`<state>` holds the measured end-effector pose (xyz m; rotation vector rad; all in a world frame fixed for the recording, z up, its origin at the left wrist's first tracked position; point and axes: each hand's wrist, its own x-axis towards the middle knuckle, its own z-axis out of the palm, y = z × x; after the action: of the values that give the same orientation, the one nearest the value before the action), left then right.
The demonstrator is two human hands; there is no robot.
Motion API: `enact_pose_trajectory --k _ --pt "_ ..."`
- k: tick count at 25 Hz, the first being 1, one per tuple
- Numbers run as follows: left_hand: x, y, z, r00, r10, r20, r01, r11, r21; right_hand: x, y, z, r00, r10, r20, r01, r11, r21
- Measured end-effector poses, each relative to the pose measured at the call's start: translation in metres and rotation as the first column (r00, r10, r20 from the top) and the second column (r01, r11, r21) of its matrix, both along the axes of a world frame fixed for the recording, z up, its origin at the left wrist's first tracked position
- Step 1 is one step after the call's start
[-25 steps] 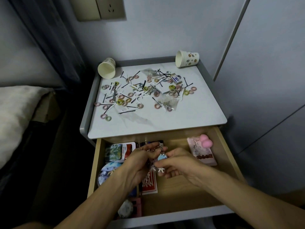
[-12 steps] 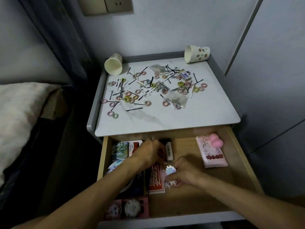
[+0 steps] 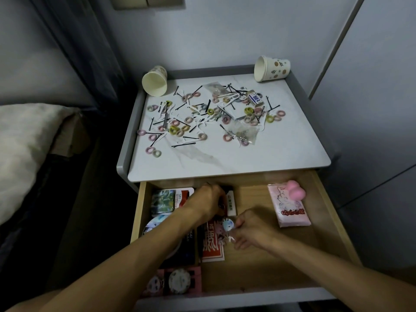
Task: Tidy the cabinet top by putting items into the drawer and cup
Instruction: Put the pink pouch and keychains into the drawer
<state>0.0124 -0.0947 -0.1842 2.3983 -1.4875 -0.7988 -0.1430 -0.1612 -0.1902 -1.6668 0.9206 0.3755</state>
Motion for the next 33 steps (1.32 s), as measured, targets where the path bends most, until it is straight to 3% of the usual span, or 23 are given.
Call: enact_pose_trajectory --k 5,10,16,24,33 --pt "-0.002 -0.002 -0.005 1.000 0.000 0.006 0.000 1.000 0.007 0.000 -0.002 0.002 0.999 -0.034 -0.037 0.033 0.999 -0.029" --pt "-0.003 -0.002 -0.007 1.000 0.002 0.000 -0.002 1.000 0.007 -0.002 -0.002 0.006 0.992 0.119 -0.043 -0.127 0.927 -0.353" --pt "-0.003 -0.001 -0.010 1.000 0.021 -0.005 -0.021 1.000 0.021 -0.003 -0.009 0.015 0.973 0.211 -0.095 -0.231 0.854 -0.466" --pt "0.007 0.023 0.040 0.999 0.029 -0.017 -0.030 0.999 -0.039 -0.011 -0.028 0.043 0.976 0.211 0.050 -0.157 0.848 -0.507" --pt "0.018 0.013 0.131 0.918 0.240 -0.315 -0.333 0.899 -0.286 0.007 -0.077 0.111 0.938 0.115 0.327 0.073 0.857 -0.510"
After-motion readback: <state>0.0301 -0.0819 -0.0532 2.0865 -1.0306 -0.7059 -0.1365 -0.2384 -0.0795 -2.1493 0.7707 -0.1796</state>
